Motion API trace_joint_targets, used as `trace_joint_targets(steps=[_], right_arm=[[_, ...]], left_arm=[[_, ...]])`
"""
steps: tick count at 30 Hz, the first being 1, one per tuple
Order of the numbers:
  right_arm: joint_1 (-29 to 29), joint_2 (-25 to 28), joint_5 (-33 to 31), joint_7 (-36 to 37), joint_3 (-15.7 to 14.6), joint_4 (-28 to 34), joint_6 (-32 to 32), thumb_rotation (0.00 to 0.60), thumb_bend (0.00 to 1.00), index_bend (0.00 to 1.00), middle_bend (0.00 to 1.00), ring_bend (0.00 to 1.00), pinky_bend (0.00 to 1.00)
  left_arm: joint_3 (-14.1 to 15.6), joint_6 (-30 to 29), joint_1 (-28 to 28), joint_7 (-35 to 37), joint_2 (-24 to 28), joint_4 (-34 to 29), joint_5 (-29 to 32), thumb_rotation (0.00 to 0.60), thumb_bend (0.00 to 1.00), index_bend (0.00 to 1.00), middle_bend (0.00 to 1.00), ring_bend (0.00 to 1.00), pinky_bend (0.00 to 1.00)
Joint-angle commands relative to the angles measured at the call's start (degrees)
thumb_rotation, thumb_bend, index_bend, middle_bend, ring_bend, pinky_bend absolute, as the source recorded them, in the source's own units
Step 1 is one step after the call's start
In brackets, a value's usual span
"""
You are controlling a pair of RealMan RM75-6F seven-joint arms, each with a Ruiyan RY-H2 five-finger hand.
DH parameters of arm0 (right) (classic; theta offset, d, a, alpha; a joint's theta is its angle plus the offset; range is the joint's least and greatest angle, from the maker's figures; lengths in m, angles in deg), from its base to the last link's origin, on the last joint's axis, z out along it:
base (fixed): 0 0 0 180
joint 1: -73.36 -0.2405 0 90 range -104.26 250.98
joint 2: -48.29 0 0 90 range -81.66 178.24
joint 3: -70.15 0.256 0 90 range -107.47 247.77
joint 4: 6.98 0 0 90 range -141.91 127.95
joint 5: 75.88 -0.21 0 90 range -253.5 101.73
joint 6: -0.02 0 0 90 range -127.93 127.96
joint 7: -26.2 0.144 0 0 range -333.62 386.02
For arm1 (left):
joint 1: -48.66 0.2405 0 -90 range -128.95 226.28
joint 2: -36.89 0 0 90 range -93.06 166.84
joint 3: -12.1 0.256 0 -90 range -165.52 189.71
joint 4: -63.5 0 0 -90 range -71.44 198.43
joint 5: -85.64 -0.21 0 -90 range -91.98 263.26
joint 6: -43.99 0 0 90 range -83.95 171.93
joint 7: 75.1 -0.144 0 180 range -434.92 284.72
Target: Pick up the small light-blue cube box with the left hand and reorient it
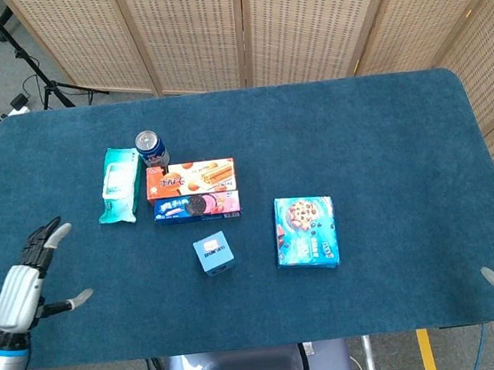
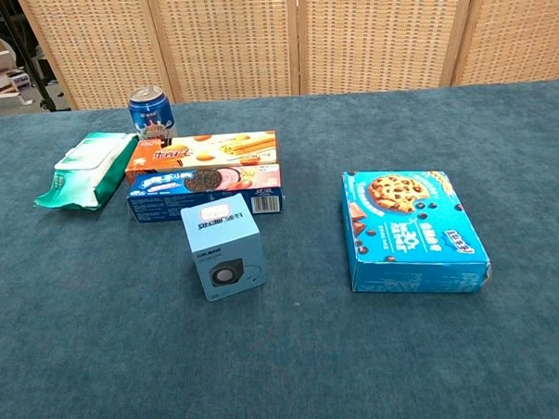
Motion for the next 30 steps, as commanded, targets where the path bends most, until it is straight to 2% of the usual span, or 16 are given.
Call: trace_joint_targets(steps=[1,4,6,12,17,24,28,30], right_arm=[[-0.11,-0.05,-0.02,-0.24,-0.04,0.06,-0.25,0.600,0.00,0.00,0.00,0.00,0.00],[-0.25,-0.17,0.03,-0.68,-0.08,0.10,-0.53,0.600,0.00,0.00,0.00,0.00,0.00],[-0.40,-0.31,0.08,-1.21,-0.12,0.17,-0.85,0.600,0.00,0.00,0.00,0.00,0.00],[-0.71,-0.61,0.34,-2.57,-0.36,0.41,-1.53,0.600,0.00,0.00,0.00,0.00,0.00],[-0.82,-0.71,0.28,-3.00,-0.38,0.54,-1.75,0.600,0.00,0.00,0.00,0.00,0.00],[-0.88,-0.66,0.07,-2.90,-0.34,0.59,-1.92,0.600,0.00,0.00,0.00,0.00,0.00],[-0.88,-0.56,-0.21,-2.44,-0.25,0.48,-1.94,0.600,0.00,0.00,0.00,0.00,0.00],[-0.90,-0.50,-0.31,-2.17,-0.23,0.40,-2.02,0.600,0.00,0.00,0.00,0.00,0.00]], left_arm=[[-1.30,6.01,-4.85,-3.95,-4.97,-2.97,-1.33,0.600,0.00,0.00,0.00,0.00,0.00],[-2.38,10.14,-7.62,-6.39,-8.61,-2.96,-0.04,0.600,0.00,0.00,0.00,0.00,0.00],[-3.48,15.61,-9.88,-8.55,-11.50,-3.61,4.47,0.600,0.00,0.00,0.00,0.00,0.00],[-7.45,25.46,-14.81,-15.36,-17.08,-5.64,17.05,0.600,0.00,0.00,0.00,0.00,0.00],[-9.15,28.16,-17.38,-21.79,-19.36,-6.64,23.56,0.600,0.00,0.00,0.00,0.00,0.00],[-10.75,30.02,-20.29,-26.94,-21.88,-6.58,30.39,0.600,0.00,0.00,0.00,0.00,0.00],[-10.85,29.19,-21.24,-30.20,-24.07,-5.53,33.34,0.600,0.00,0.00,0.00,0.00,0.08],[-11.14,28.38,-21.65,-31.50,-25.54,-4.93,35.09,0.600,0.00,0.00,0.04,0.05,0.15]])
